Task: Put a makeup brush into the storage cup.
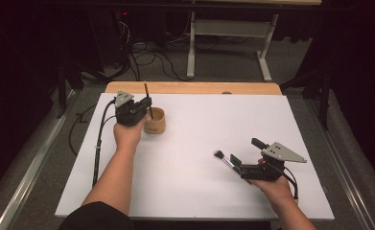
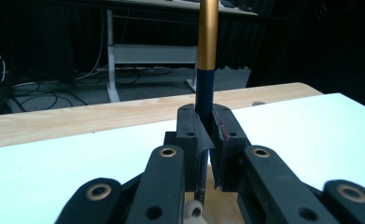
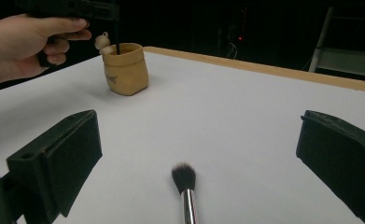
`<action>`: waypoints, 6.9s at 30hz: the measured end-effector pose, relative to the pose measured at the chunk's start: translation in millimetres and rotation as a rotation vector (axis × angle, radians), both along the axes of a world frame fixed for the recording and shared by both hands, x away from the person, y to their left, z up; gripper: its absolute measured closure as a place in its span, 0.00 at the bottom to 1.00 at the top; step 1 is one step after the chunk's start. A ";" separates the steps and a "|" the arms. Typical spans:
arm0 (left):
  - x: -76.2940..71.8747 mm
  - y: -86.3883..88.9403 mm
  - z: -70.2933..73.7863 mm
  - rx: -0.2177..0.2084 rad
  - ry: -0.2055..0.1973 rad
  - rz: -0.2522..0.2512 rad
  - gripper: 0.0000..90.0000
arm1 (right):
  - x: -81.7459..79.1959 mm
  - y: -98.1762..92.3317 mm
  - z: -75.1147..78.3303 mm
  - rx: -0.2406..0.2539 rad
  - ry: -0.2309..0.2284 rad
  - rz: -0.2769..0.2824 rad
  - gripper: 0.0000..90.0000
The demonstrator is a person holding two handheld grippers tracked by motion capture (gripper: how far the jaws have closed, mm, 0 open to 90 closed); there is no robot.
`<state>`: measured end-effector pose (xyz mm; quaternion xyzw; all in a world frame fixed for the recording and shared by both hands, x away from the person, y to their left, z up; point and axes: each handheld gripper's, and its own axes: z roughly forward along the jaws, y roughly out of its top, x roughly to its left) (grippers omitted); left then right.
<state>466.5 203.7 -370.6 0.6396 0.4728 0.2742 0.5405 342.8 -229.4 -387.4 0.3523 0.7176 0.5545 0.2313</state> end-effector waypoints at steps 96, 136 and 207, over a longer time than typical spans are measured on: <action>-50.1 6.3 -11.2 0.064 0.086 -0.021 0.13 | -1.3 3.1 0.0 -0.016 -0.009 -0.002 0.02; -132.8 -4.7 -4.0 0.052 0.001 -0.157 0.00 | -4.1 -5.4 2.8 -0.014 -0.030 -0.047 0.02; -139.9 -8.1 -16.1 0.033 -0.011 -0.230 0.00 | 11.9 -39.9 -28.8 -0.260 0.176 -0.287 0.02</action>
